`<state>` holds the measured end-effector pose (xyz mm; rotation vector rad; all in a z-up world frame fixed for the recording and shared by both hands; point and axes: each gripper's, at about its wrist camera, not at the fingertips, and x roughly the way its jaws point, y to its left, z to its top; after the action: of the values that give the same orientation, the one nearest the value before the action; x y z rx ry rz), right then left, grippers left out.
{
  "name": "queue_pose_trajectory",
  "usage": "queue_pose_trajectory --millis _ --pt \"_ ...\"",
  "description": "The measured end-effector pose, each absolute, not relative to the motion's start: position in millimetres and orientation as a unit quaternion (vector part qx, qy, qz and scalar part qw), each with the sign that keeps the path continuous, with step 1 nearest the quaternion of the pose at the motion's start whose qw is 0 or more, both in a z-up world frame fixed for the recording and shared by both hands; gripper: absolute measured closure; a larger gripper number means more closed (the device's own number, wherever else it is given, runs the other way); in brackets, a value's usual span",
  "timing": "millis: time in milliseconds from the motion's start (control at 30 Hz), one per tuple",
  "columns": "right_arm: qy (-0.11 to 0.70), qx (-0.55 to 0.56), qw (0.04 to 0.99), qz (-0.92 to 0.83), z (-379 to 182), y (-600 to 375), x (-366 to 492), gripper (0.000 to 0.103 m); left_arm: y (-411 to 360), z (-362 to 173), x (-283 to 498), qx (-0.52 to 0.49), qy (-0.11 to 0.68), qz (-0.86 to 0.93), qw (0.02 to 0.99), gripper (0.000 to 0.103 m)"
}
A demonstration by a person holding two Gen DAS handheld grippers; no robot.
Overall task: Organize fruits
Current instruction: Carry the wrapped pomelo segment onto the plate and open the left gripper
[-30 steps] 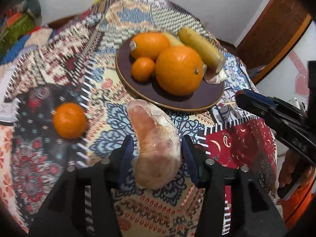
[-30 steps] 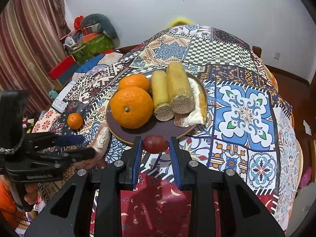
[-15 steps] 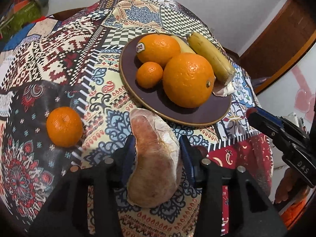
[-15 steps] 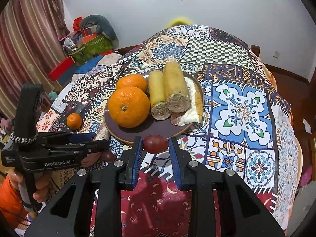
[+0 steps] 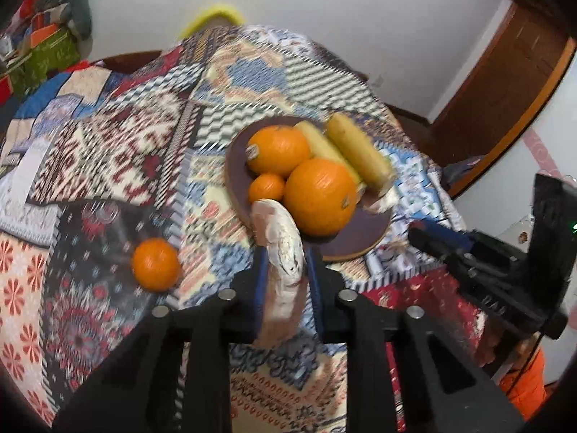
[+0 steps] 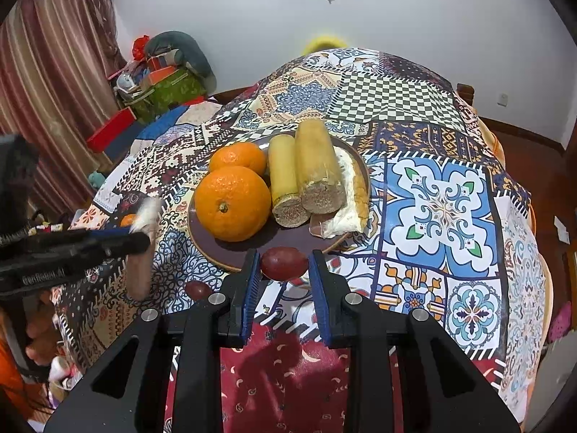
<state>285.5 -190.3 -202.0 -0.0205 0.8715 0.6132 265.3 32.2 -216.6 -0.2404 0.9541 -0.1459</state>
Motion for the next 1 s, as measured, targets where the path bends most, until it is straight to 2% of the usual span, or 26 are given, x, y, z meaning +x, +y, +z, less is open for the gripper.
queue_pose_trajectory --millis 33,267,333,400,467,833,900,1000 --pt "0.415 -0.011 0.861 0.293 -201.9 -189.8 285.9 0.078 29.4 -214.8 268.7 -0.11 0.456 -0.071 0.88 0.103" --pt "0.414 -0.006 0.861 0.295 -201.3 -191.0 289.7 0.078 20.9 -223.6 283.5 -0.087 0.472 -0.059 0.875 0.1" --pt "0.414 -0.005 0.862 0.293 -202.2 -192.5 290.1 0.078 23.8 -229.9 280.9 -0.091 0.48 -0.056 0.871 0.09" --pt "0.416 -0.003 0.861 0.292 -203.6 -194.2 290.6 0.078 26.5 -235.9 280.0 -0.096 0.487 -0.057 0.866 0.059" --pt "0.418 -0.002 0.86 0.291 -205.6 -194.3 290.5 0.078 27.1 -242.6 279.0 -0.099 0.491 -0.057 0.864 0.051" --pt "0.423 -0.005 0.856 0.298 -208.9 -190.9 287.7 0.078 18.5 -274.9 290.7 -0.096 0.519 -0.064 0.847 0.052" --pt "0.422 -0.005 0.856 0.298 -208.2 -191.6 288.5 0.078 18.4 -274.8 290.2 -0.096 0.516 -0.07 0.848 0.058" --pt "0.423 -0.003 0.857 0.296 -208.1 -193.4 289.4 0.078 19.2 -274.3 287.7 -0.094 0.51 -0.071 0.852 0.059"
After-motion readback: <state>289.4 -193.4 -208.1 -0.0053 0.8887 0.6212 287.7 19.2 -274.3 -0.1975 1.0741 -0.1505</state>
